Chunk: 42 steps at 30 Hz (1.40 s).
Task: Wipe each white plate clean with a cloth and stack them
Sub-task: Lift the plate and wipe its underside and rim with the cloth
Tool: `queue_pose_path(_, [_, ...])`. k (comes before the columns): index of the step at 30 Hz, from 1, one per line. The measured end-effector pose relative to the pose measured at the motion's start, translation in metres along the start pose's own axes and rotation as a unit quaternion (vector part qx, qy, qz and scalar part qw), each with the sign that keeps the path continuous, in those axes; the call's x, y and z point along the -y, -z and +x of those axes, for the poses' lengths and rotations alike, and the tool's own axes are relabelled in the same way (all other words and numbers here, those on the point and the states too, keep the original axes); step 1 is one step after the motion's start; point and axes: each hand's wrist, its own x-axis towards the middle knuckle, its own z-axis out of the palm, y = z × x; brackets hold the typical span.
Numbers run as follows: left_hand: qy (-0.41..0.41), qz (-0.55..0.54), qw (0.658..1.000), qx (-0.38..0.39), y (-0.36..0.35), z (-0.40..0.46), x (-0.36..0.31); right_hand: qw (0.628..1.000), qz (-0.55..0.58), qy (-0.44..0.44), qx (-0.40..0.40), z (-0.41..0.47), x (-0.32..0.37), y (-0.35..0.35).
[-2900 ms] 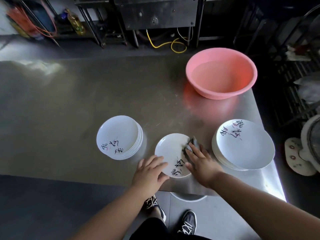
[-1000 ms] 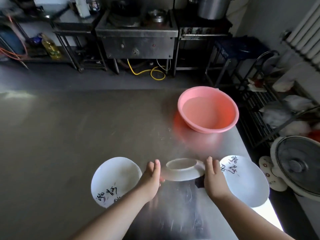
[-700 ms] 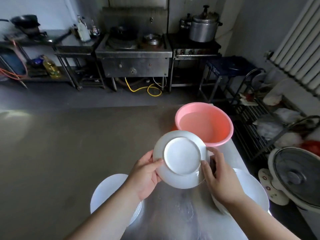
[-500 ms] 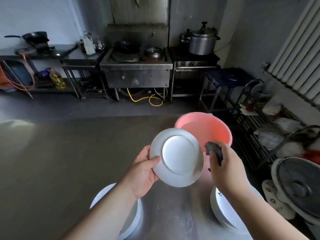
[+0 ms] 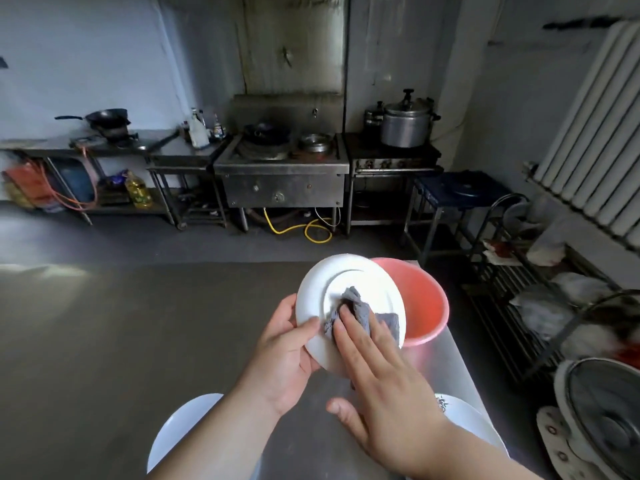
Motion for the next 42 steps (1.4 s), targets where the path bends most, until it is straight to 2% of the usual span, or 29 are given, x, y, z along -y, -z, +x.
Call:
queue_pose_path(3, [0.002,0.013,1.0,-0.002,-0.011,-0.003,0.004,0.999,-0.041,0.004,0.023,-0.002,-0.016,0.016])
queue_pose_path(8, [-0.01,0.02,1.0,0.005,-0.037,-0.006,0.011,0.994,-0.094,-0.049,0.023,0.031,-0.044,0.056])
queue_pose_path(14, [-0.044,0.012,0.999,-0.018,-0.05,-0.001,0.009,1.0,-0.018,0.005,-0.021,-0.013,-0.036,0.04])
queue_pose_path(20, [-0.032,0.022,0.999,-0.001,-0.061,-0.007,0.023,0.994,-0.078,-0.065,-0.034,0.016,-0.074,0.071])
queue_pose_path(26, [-0.062,-0.015,0.997,-0.032,-0.069,-0.003,0.016,0.997,0.023,-0.019,-0.075,-0.027,-0.059,0.043])
queue_pose_path(30, [-0.048,-0.021,0.999,-0.015,-0.072,-0.004,0.016,0.993,0.027,-0.045,-0.102,-0.01,-0.075,0.06])
queue_pose_path(33, [-0.056,-0.03,0.998,-0.007,-0.073,-0.003,0.012,0.992,0.057,-0.066,-0.093,0.012,-0.088,0.079])
queue_pose_path(39, [-0.06,-0.044,0.997,-0.024,-0.066,0.003,0.01,0.981,0.139,-0.065,-0.12,-0.025,-0.065,0.046])
queue_pose_path(42, [-0.036,-0.026,0.999,-0.016,-0.058,0.002,0.009,0.98,0.154,-0.052,-0.116,-0.016,-0.078,0.057])
